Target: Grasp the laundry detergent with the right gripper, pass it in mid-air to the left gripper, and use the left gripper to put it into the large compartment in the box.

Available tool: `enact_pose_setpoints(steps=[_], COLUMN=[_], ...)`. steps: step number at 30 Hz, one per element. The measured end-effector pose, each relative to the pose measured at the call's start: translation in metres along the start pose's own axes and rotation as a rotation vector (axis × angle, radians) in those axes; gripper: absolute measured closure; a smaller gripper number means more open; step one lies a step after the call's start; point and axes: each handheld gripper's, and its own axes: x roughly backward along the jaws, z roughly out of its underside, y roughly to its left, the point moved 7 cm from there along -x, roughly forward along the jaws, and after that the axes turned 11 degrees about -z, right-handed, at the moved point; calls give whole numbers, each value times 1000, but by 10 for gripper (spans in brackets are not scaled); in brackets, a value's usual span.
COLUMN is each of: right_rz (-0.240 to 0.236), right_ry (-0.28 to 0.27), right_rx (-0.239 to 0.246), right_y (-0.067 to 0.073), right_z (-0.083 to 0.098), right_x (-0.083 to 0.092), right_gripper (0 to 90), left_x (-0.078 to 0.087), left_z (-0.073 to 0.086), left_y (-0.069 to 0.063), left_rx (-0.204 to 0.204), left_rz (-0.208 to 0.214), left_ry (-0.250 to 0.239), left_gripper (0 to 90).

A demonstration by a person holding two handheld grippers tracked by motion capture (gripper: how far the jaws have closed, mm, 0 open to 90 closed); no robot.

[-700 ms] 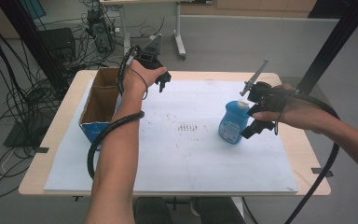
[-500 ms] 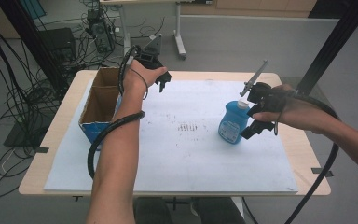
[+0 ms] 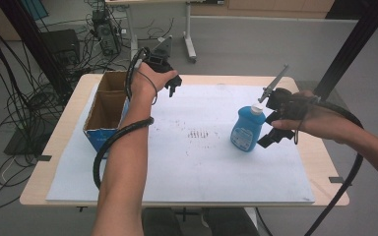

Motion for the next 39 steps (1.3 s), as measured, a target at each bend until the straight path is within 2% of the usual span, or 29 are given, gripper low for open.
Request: enact_pose_setpoints(steps=[14, 22, 31, 39], right_rz=[50, 74, 98, 110], right_ry=[-21, -47, -82, -141], right_rx=[-48, -84, -128, -155], right_y=[-16, -27, -39, -50], right_z=[21, 33, 45, 53], right_x=[6, 5, -5, -16], right_gripper=[106, 94, 71, 56], left_x=[5, 5, 4, 4], left_z=[2, 1, -1, 1], left_y=[3, 0, -2, -2], left_rx=[6, 2, -2, -6], left_rz=[-2, 0, 0, -4], left_ry=[-9, -15, -12, -15], left_gripper=[62, 62, 62, 62])
